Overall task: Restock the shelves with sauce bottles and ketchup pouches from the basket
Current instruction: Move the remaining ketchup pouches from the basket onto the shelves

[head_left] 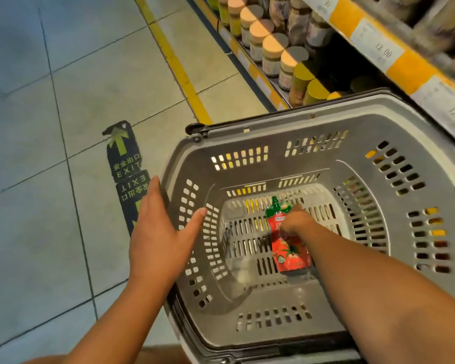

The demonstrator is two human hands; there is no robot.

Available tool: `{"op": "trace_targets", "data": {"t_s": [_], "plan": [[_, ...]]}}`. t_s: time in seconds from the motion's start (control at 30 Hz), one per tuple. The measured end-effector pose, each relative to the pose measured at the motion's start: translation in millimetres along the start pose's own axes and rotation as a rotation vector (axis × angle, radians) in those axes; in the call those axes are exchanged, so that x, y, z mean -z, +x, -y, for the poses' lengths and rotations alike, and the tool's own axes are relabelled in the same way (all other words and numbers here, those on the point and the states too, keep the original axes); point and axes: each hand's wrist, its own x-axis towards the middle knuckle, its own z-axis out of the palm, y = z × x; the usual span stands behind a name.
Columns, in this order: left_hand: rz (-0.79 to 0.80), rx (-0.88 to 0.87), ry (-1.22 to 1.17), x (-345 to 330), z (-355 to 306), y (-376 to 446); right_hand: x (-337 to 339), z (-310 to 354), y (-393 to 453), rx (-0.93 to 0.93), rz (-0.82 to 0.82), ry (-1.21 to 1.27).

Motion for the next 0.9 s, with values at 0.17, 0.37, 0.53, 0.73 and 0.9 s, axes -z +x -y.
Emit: {"op": "trace_targets", "data": {"t_s": [0.17, 0.37, 0.53, 0.73, 0.9], "plan": [[0.001, 0.003, 0.008, 1, -2, -1, -5, 12, -8, 0.084, -0.069, -0.068], [-0.010, -0.007, 0.031, 2, -6, -3, -10, 15, -12, 0.092, -0.040, -0.104], [-0.015, -0.003, 0.056, 1, -7, -1, -5, 21, -12, 0.124, -0.064, -0.107], [-0.022, -0.007, 0.051, 2, -6, 0, 10, 19, -23, 0.198, -0.119, -0.065], [-0.038, 0.000, 0.069, 3, -10, -2, 37, 18, -53, 0.251, -0.175, 0.023]]}}
